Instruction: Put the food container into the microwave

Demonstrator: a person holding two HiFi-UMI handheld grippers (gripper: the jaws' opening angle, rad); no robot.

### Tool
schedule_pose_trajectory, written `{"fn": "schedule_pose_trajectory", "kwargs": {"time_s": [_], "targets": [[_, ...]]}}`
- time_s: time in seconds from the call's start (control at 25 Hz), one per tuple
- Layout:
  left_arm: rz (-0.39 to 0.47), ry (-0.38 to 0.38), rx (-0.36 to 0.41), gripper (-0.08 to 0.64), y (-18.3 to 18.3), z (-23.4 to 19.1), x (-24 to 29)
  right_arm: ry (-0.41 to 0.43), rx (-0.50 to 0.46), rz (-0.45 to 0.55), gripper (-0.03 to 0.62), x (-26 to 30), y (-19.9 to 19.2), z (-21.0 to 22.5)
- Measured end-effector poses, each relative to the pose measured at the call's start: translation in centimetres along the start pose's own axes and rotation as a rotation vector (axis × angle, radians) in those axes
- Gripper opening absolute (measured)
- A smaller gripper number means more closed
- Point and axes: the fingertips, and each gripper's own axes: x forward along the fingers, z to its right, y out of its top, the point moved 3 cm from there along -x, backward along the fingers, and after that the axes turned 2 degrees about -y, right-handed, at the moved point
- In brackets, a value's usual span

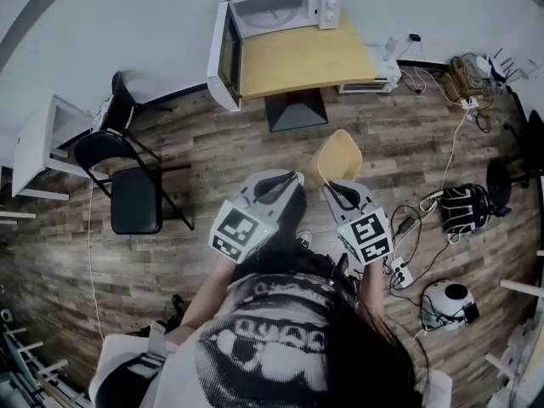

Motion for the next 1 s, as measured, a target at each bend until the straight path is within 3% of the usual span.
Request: {"fn": "schedule_pose_trajectory", "kwargs": {"time_s": [0.24, 0.56, 1.0], "targets": [[-0.003, -0.042, 0.002, 0.015, 0.2, -1.6, 2.8, -0.027, 0.016, -0.011, 0.026, 1.2, -0.1, 2.4], [0.008, -0.104, 0.011, 0.016, 1.8, -5.4, 9.3, -0.073, 0.039, -0.026, 0.026, 3.8, 1.1, 9.1], [0.026, -0.068, -0.011, 0.015, 5.1, -18.0, 16.1, -0.062, 0.011, -0.055, 0.026, 12.0, 6.8, 17.4]]}}
